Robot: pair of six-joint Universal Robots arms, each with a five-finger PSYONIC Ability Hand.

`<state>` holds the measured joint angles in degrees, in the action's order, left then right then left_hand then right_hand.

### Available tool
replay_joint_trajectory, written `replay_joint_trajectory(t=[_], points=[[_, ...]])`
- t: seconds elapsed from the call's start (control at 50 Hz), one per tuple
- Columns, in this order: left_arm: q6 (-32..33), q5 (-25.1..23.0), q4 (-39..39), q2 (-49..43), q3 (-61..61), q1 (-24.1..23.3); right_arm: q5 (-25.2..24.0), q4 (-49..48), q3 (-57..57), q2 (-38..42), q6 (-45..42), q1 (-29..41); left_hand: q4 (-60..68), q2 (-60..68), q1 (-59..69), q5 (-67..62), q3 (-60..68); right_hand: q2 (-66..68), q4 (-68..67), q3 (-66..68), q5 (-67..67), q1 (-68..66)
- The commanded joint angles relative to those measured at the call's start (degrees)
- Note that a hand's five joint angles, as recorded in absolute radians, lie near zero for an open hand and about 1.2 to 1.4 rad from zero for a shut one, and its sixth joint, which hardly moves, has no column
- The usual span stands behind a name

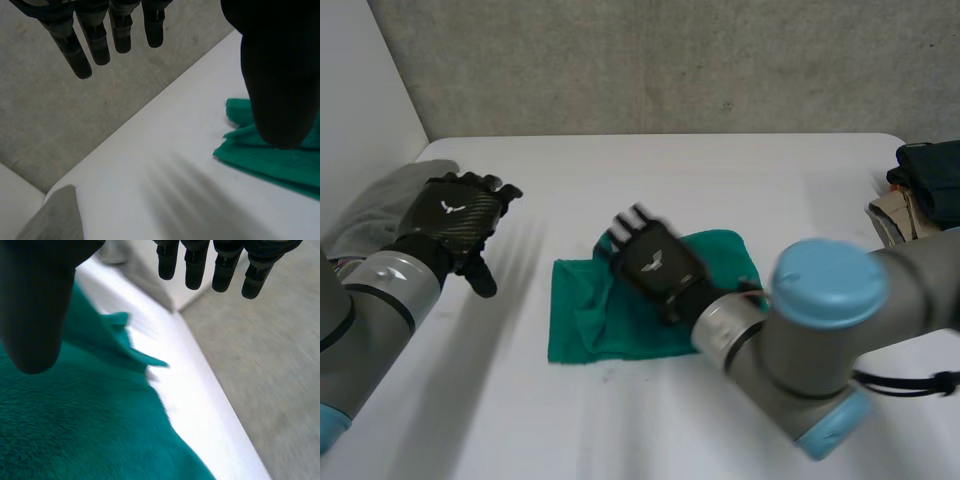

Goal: Fold the laundry.

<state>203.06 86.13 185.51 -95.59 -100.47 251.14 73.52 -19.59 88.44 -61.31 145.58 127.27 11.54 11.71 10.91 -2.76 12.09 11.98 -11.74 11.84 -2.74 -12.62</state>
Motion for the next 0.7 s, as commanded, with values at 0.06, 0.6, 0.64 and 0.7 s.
replay_joint_trajectory(t=[0.06,0.6,0.64,0.7], points=[[-0.30,0.71,0.47,-0.82,1.33,-6.35,-0.83,6.14,10.15,-7.07,14.57,-12.47,-1.54,-1.71,-0.91,2.76,-2.09,-1.98,1.74,-1.84,2.74,2.62],[-1.26,4.58,0.56,3.13,-0.95,-3.29,-1.53,-7.21,2.00,-4.18,5.77,3.50,-1.54,-1.71,-0.91,2.76,-2.09,68.02,-68.26,68.16,-67.26,-67.38],[-2.40,5.19,0.47,3.84,-1.13,-2.49,-3.46,-6.60,-0.19,-0.14,5.51,7.37,-1.54,-1.71,-0.91,2.76,-2.09,68.02,-68.26,68.16,-67.26,-67.38],[-4.15,5.81,0.47,4.10,-1.30,-2.14,-2.69,-3.19,-4.75,6.00,5.24,10.09,-1.54,-1.71,-0.91,2.76,-2.09,68.02,-68.26,68.16,-67.26,-67.38]])
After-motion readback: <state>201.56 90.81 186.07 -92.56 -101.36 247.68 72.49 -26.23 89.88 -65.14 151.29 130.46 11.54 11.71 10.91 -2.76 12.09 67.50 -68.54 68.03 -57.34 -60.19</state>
